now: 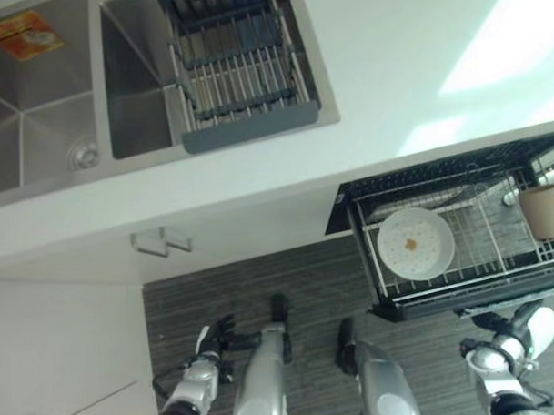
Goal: Place the dishes in the dishwasher.
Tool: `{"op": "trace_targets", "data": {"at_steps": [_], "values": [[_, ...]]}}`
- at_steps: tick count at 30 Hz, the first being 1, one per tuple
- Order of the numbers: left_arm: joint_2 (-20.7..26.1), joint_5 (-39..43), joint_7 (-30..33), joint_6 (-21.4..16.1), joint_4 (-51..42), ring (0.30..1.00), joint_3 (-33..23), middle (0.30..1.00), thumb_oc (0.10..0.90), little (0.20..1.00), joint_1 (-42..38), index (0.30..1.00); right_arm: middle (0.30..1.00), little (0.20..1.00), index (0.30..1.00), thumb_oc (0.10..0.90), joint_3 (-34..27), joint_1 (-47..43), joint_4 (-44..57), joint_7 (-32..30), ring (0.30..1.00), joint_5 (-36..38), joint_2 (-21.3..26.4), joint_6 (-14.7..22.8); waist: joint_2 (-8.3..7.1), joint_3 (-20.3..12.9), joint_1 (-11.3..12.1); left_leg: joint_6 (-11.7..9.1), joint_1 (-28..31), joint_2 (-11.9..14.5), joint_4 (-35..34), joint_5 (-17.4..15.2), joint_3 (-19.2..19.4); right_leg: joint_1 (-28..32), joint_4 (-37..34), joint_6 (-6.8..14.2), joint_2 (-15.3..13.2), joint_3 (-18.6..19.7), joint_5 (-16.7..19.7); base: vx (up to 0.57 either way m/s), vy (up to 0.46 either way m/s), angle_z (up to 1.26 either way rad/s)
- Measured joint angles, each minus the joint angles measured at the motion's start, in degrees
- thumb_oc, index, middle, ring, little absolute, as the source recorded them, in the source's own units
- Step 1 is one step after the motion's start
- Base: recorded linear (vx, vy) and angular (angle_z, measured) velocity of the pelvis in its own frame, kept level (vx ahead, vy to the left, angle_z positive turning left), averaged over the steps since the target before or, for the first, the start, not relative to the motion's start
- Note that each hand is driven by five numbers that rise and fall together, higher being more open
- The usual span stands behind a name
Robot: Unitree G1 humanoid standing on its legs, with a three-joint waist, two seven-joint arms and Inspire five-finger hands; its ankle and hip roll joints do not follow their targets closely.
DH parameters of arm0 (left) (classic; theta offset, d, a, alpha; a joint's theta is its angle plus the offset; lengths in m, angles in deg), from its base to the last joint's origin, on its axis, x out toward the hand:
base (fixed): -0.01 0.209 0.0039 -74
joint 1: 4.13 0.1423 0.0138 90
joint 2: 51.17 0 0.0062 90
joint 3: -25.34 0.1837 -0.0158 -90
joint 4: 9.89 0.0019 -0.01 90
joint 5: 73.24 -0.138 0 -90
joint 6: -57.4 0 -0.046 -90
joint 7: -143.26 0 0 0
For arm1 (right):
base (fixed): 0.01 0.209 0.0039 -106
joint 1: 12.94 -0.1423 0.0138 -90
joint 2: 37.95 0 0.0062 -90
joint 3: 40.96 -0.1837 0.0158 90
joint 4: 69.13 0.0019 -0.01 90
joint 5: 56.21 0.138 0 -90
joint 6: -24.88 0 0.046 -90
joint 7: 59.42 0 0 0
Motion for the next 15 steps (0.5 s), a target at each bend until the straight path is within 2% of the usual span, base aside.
{"op": "trace_targets", "data": {"at_steps": [3, 7, 9, 10, 11, 15], "values": [[0.01, -0.07, 0.03, 0.0, -0.46, 0.9, 0.03, 0.9, 0.8, 0.9, -0.11, 0.9, 0.9, 0.9, 0.9, 0.8, 0.73, -1.05, 2.52, -0.58, 0.9, -0.46, 2.15, -0.44, 0.86, 0.24, 1.1, -0.06, -1.15, -0.43, 0.15, 0.45, -0.61, -1.63, 1.48, 0.07, -0.42, -0.2, -0.47, 0.01, 0.047, 0.09], [0.53, -0.19, -0.01, 1.32, 4.34, 0.9, 0.16, 0.9, 0.8, 0.9, 1.55, 0.9, 0.9, 0.9, 0.9, 0.8, 0.98, -6.26, 4.15, -0.26, 0.9, -1.21, 4.68, -1.4, 1.63, 0.41, 1.54, 0.32, -2.61, -0.86, 0.11, 0.82, -1.03, -3.65, 3.2, -0.29, -1.11, -0.86, -0.85, 0.0, 0.052, 0.1], [0.76, -0.19, -0.07, 2.41, 5.83, 0.9, 0.05, 0.9, 0.8, 0.9, 4.17, 0.9, 0.9, 0.9, 0.9, 0.8, 1.76, -7.66, 6.05, 0.78, 0.9, -3.34, 5.11, -1.01, 1.95, 0.35, 3.15, 0.3, -2.97, -1.18, 0.08, 1.45, -1.05, -3.75, 3.74, -0.47, -2.01, -1.59, -1.22, 0.01, 0.107, 0.08], [0.69, -0.22, -0.62, 1.31, 5.92, 0.9, 0.68, 0.9, 0.8, 0.9, 5.31, 0.9, 0.9, 0.9, 0.9, 0.8, 2.35, -11.66, 5.69, 0.69, 0.9, -1.85, 5.78, -3.54, 2.16, 0.24, 3.39, 0.57, -3.43, -1.58, 0.53, 0.93, -1.03, -4.76, 5.09, -0.27, -2.41, -2.05, -1.55, 0.01, 0.031, 0.21], [0.73, -0.21, -1.38, 1.38, 6.26, 0.9, 0.73, 0.9, 0.8, 0.9, 5.33, 0.9, 0.9, 0.9, 0.9, 0.8, 2.51, -12.82, 5.62, 1.34, 0.9, -1.68, 6.69, -3.74, 2.16, 0.24, 3.93, 0.79, -4.32, -2.15, 0.94, 1.06, -1.3, -5.68, 6.23, -0.19, -3.14, -2.16, -2.59, 0.01, 0.032, 0.29], [1.02, -0.12, -2.55, -0.1, 5.49, 0.9, 0.68, 0.9, 0.8, 0.9, 4.94, 0.9, 0.9, 0.9, 0.9, 0.8, 6.07, -19.63, 5.09, 3.6, 0.9, -2.31, 9.23, -3.78, 2.16, 0.24, 7.12, 0.52, -7.75, -2.76, 2.21, 1.5, -2.31, -8.5, 8.05, 0.0, -3.57, -2.92, -2.79, 0.0, 0.003, 0.15]]}}
